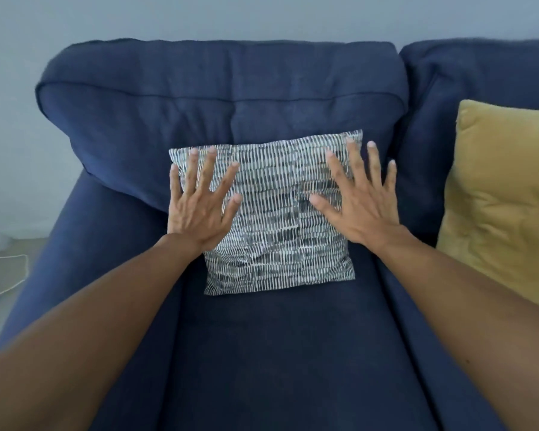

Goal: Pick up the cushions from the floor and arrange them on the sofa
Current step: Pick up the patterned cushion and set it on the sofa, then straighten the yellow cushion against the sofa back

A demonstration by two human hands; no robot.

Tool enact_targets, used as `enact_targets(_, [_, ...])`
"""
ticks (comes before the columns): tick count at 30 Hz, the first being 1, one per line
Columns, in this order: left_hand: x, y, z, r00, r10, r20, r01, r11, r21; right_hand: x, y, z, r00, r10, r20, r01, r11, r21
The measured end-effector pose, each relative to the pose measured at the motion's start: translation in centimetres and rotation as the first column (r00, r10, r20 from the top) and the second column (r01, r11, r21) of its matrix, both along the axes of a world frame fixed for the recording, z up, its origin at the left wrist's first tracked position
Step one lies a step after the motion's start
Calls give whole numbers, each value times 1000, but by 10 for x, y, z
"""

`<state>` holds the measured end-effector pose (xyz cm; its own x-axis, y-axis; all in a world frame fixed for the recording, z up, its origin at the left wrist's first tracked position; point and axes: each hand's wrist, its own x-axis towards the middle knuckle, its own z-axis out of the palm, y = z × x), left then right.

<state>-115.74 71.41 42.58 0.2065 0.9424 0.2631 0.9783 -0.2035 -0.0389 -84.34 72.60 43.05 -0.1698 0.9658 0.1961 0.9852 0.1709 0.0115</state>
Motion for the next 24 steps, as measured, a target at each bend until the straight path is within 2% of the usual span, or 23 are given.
enact_targets(11, [94, -35, 38, 991, -127, -35, 127, 992, -10, 77, -67, 33, 994, -107, -12, 107, 994, 9])
enact_targets(15, [150, -47, 46, 987, -152, -48, 152, 988, -12, 129, -88, 43, 992, -127, -10, 127, 992, 14])
enact_targets(24, [301, -71, 54, 983, -183, 27, 182, 983, 24, 271, -125, 54, 988, -153, -16, 154, 988, 24])
